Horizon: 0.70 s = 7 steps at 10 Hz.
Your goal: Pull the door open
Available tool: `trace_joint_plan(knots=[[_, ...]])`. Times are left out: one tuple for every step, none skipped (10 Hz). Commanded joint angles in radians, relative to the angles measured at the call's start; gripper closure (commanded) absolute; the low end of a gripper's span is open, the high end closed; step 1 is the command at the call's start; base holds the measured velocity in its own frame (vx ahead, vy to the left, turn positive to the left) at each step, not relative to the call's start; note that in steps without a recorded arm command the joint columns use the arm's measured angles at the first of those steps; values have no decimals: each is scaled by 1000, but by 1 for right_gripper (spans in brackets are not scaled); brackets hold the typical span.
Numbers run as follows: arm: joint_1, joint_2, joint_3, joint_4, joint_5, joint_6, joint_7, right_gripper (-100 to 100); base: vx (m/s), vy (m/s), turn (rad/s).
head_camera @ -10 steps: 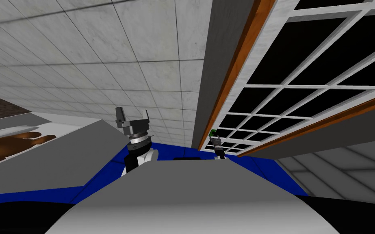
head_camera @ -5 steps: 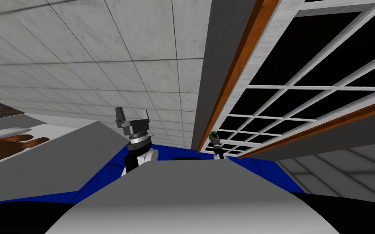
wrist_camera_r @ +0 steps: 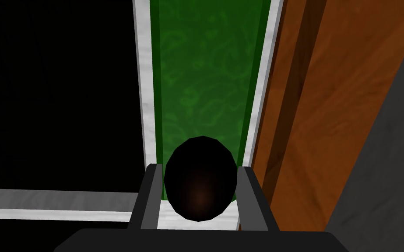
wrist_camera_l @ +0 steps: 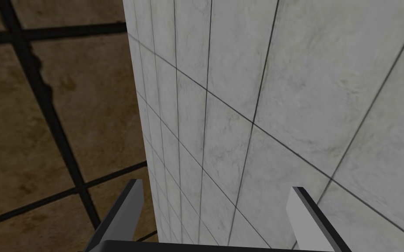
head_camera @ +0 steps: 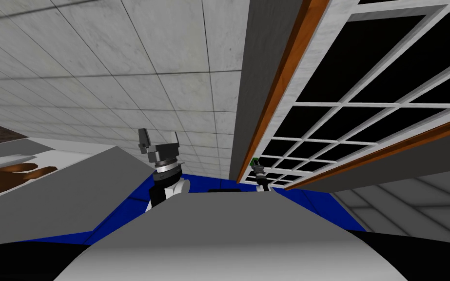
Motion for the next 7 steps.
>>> trace_joint_plan(knots=[[0,3,2,2,1,1,0,100,0,0,0],[0,3,2,2,1,1,0,100,0,0,0],[0,3,2,2,1,1,0,100,0,0,0],[1,-2,8,-2,-10,1,-36,100,-13,4,5],[1,-3,12,-3,-14,1,-51,100,-21,2,8],[2,-4,15,-4,-19,1,-66,100,-17,2,9],[2,-5,22,-5,-26,1,-91,100,-18,4,12]])
